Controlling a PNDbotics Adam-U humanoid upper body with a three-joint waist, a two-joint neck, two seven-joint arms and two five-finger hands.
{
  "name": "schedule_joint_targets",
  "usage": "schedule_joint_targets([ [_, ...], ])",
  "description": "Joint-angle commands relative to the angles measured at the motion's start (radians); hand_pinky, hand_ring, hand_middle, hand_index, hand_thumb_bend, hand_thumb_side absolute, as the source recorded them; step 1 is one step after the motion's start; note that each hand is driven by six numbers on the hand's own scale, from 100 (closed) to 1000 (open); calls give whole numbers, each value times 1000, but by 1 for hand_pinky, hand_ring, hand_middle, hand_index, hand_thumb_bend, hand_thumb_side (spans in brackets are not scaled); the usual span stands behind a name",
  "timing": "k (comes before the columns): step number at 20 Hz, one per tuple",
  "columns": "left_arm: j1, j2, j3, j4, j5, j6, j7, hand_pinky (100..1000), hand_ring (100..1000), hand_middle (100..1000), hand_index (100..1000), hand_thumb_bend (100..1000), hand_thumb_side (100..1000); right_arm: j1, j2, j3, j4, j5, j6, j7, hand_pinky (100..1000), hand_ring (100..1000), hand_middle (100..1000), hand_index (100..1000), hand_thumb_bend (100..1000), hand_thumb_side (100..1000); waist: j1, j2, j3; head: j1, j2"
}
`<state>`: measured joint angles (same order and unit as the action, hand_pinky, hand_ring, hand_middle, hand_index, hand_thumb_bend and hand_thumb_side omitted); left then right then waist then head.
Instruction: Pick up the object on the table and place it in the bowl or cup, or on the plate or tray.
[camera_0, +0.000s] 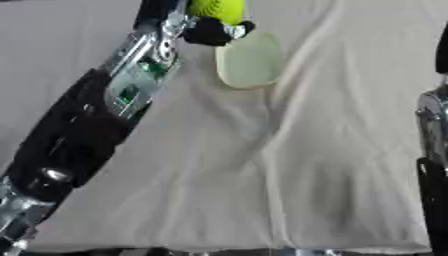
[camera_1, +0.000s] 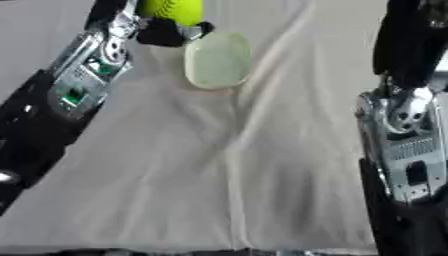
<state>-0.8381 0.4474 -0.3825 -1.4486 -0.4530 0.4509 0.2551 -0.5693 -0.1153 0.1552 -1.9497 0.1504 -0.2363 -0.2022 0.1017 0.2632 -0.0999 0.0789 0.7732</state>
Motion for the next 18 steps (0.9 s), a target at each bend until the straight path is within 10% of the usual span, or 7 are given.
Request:
schedule_joint_targets([
  [1, -39, 1, 6, 45, 46, -10, 15, 100, 100, 503, 233, 243, 100, -5, -9, 4, -10, 0, 1, 4, 521, 825, 814, 875, 100, 868, -1, -26, -2, -10, -3],
  [18, -87, -68, -54, 204, 44, -54, -6, 100, 100, 492, 250, 247, 100, -2, -17, 11, -1, 2, -2, 12, 522, 826, 814, 875, 100, 860, 29, -36, -8, -26, -3],
])
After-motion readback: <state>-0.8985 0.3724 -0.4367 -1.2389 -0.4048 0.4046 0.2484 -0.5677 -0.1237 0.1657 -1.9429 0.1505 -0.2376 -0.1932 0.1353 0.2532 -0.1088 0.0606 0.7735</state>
